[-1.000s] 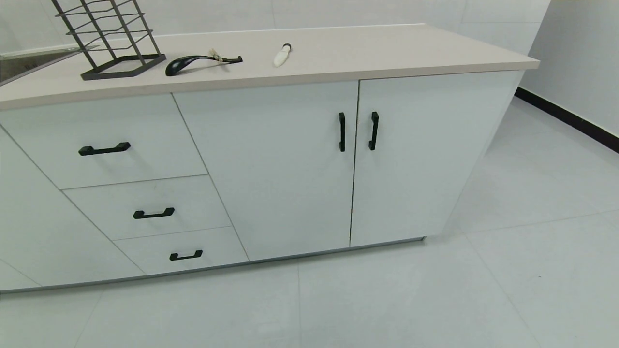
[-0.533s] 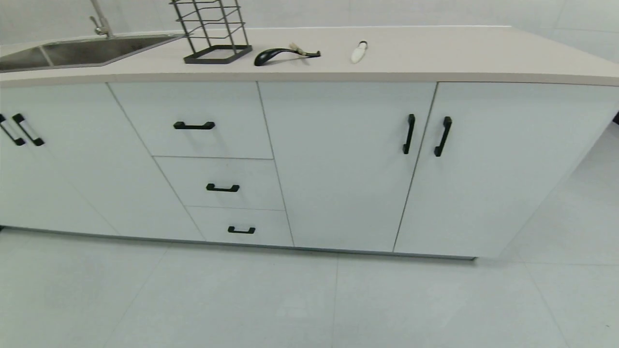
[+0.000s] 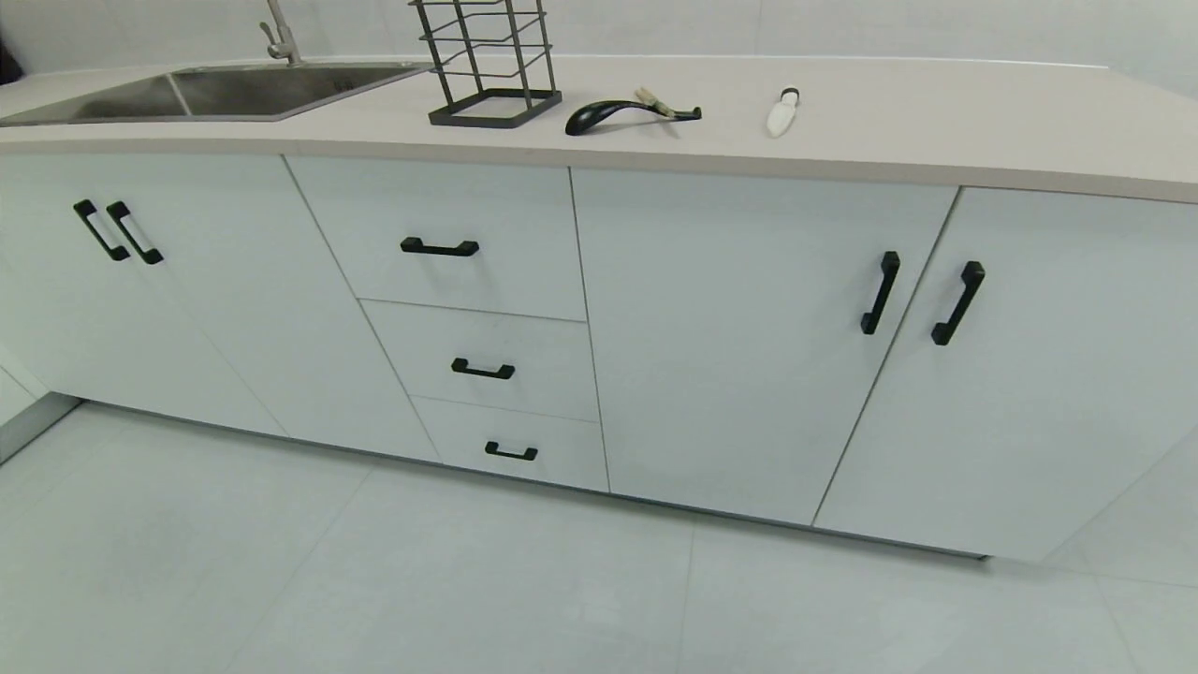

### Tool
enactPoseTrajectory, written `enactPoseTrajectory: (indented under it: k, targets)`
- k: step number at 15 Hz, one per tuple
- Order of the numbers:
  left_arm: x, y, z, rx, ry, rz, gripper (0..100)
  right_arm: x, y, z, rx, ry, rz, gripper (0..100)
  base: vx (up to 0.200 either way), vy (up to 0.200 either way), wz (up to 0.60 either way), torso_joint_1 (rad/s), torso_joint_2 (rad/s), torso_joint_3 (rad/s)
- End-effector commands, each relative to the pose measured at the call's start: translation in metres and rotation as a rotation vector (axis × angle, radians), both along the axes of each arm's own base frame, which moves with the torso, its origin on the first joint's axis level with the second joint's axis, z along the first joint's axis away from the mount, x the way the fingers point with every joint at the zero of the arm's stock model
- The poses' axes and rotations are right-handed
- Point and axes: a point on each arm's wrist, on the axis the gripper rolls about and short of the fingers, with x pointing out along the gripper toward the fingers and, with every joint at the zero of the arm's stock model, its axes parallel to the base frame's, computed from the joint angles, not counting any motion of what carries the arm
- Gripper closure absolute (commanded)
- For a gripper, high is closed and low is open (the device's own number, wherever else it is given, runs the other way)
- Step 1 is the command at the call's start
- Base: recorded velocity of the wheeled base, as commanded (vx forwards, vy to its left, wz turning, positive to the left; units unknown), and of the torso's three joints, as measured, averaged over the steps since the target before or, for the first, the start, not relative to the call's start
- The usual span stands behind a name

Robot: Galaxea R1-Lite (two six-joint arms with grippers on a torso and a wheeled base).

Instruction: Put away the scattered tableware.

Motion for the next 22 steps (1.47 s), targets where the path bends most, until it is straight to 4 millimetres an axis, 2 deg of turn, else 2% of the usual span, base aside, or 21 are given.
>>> enactPoseTrajectory:
  k: [1,4,15,22]
  targets:
    - [0.0,0.0,-0.0001,0.0,0.001,0.0,0,0.0001,0.0,0.0001,0.0,0.002,0.0,100,0.2,0.0,0.0,0.002,0.0,-0.002]
    - [0.0,-0.0001,0.0,0.023,-0.001,-0.001,0,0.0001,0.0,0.0001,0.0,0.002,0.0,100,0.0,0.0,0.0,0.0,0.0,0.0]
    - [0.0,-0.0001,-0.0001,0.017,0.001,-0.001,0,0.0001,0.0,0.0001,0.009,0.002,0.0,100,0.0,0.2,0.0,0.003,0.0,0.002]
    - [0.0,0.0,0.0,0.016,-0.001,0.0,0,0.0001,0.0,0.0001,0.009,0.002,0.0,100,0.0,0.0,0.0,0.0,0.0,0.0]
